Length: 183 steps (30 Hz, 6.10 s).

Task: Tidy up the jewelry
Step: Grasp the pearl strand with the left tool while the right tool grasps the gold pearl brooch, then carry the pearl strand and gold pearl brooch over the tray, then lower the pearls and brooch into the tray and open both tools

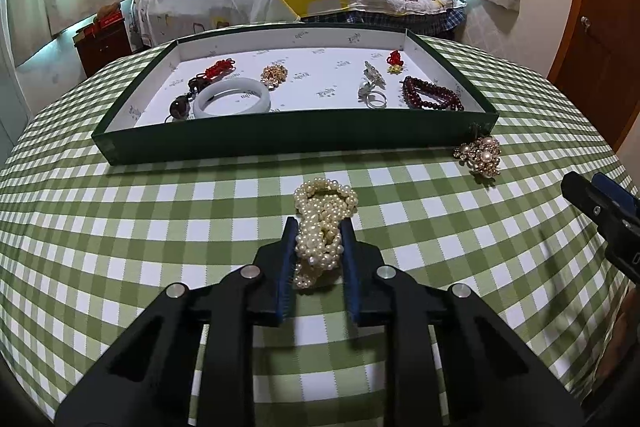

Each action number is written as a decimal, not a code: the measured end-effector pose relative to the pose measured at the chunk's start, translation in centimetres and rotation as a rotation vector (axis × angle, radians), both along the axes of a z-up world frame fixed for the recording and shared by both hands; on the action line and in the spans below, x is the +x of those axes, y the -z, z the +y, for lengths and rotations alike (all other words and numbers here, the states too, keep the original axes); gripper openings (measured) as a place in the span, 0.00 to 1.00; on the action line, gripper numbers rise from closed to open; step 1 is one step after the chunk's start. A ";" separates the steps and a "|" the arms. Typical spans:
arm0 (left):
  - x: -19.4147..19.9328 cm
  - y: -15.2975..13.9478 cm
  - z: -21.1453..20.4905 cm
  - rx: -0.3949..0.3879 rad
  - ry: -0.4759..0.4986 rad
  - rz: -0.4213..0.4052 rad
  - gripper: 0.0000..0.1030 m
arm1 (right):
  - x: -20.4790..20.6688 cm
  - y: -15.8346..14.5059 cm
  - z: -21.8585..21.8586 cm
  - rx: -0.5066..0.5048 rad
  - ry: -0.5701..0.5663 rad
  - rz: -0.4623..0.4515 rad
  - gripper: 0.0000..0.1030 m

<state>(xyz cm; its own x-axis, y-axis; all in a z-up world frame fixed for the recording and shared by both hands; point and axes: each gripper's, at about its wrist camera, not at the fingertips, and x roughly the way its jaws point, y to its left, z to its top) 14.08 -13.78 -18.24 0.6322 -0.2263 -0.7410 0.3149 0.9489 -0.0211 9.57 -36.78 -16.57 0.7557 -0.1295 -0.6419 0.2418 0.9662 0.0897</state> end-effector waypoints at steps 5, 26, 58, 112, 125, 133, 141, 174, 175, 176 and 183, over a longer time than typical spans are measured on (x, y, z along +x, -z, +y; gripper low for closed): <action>0.1 -0.2 1.0 0.005 -0.013 -0.008 0.20 | 0.3 -0.1 0.6 -0.013 -0.014 0.009 0.73; 3.8 -1.2 9.9 -0.039 -0.159 0.021 0.20 | 5.2 0.2 4.4 -0.019 -0.102 0.063 0.73; 5.2 -1.1 12.3 -0.059 -0.187 0.048 0.20 | 6.8 1.6 5.5 0.041 -0.176 0.185 0.28; 7.3 -8.9 8.0 -0.130 -0.078 -0.135 0.20 | 9.1 -7.0 7.9 -0.018 -0.266 -0.080 0.25; 13.6 -9.3 5.4 -0.101 -0.061 -0.152 0.20 | 15.3 -8.0 8.5 -0.038 -0.278 -0.120 0.25; 18.4 -7.6 3.3 -0.074 -0.049 -0.103 0.20 | 19.9 -6.4 8.9 -0.028 -0.289 -0.088 0.25; 22.3 -5.2 2.0 -0.035 -0.051 -0.004 0.20 | 23.5 -4.4 8.8 -0.010 -0.287 0.006 0.25; 25.9 -1.2 0.4 0.056 -0.052 0.170 0.39 | 27.2 0.0 8.0 0.026 -0.278 0.252 0.28; 25.9 -1.3 0.5 0.052 -0.051 0.167 0.44 | 27.2 0.0 8.1 0.023 -0.279 0.253 0.34; 25.8 -1.3 0.5 0.050 -0.051 0.163 0.50 | 27.1 0.0 8.1 0.017 -0.278 0.250 0.37; 25.5 -1.7 1.0 0.039 -0.071 0.141 0.72 | 26.4 -0.8 8.1 -0.023 -0.261 0.213 0.61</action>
<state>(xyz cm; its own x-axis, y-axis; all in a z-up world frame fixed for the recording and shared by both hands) 39.57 -12.81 -16.50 0.5345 -0.1545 -0.8310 0.2436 0.9696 -0.0237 36.00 -28.69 -15.79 0.6147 0.0348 -0.7880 -0.0032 0.9991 0.0416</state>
